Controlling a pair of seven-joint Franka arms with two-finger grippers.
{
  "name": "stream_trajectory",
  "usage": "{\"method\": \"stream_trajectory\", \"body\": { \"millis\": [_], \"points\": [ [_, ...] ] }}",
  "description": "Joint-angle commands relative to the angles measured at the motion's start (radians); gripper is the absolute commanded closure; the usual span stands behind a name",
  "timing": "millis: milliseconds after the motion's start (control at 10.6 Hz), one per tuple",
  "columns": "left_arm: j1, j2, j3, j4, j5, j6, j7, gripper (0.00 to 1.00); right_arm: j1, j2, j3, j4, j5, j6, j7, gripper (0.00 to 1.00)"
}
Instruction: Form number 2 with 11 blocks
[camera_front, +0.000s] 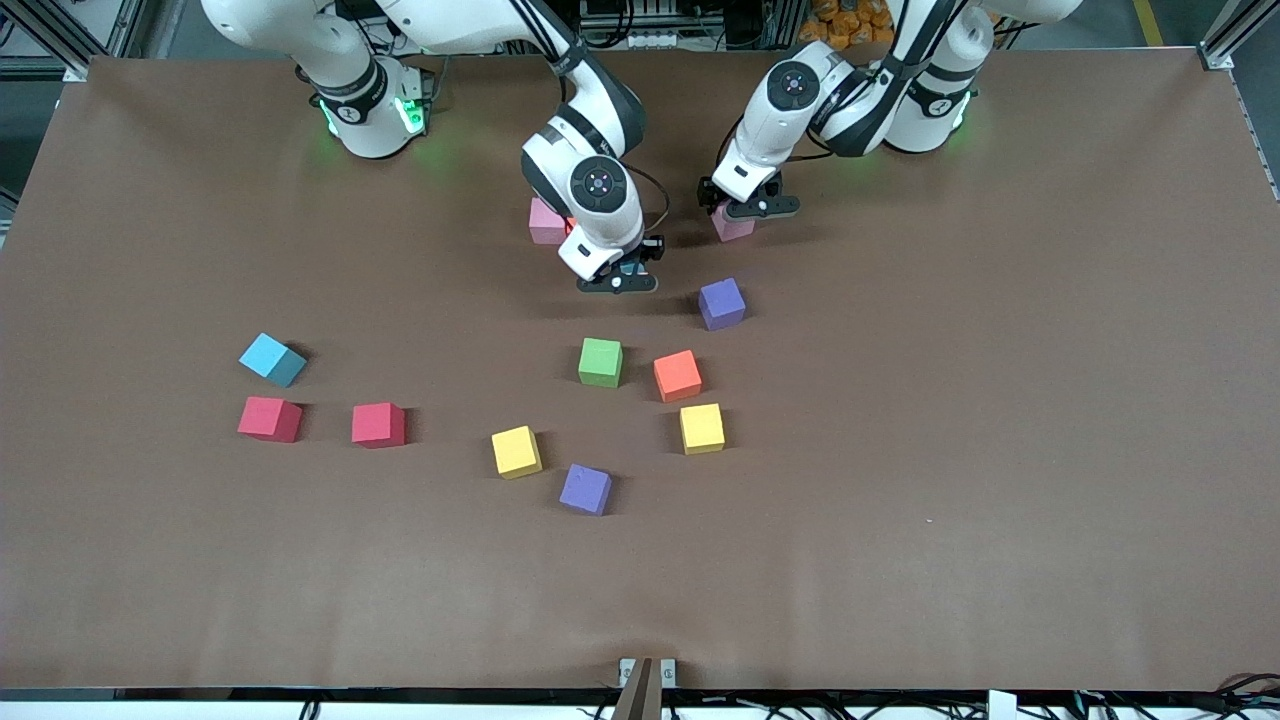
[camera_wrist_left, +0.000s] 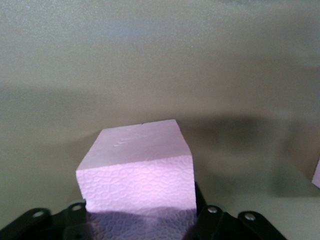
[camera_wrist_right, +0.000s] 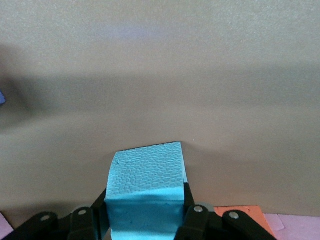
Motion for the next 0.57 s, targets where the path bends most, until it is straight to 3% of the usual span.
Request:
{"method": "stream_trajectory", "body": {
  "millis": [0, 189, 378, 473],
  "points": [
    [0.009, 0.001, -0.006, -0.002, -0.016, 0.017, 0.033, 0.96, 0.012, -0.005, -0.001, -0.011, 0.011, 0.014, 0.024, 1.0],
    [0.009, 0.001, -0.006, 0.0, -0.016, 0.017, 0.033, 0.96, 0.012, -0.005, -0.001, -0.011, 0.011, 0.013, 0.025, 0.99],
    [0.012, -0.02, -0.006, 0.0, -0.016, 0.014, 0.055, 0.98, 0.012, -0.005, -0.003, -0.011, 0.009, 0.004, 0.029, 0.01],
    [0.026, -0.023, -0.006, 0.001, -0.016, 0.014, 0.091, 1.0, 0.012, -0.005, -0.003, -0.01, 0.009, 0.002, 0.029, 0.0]
  ]
}}
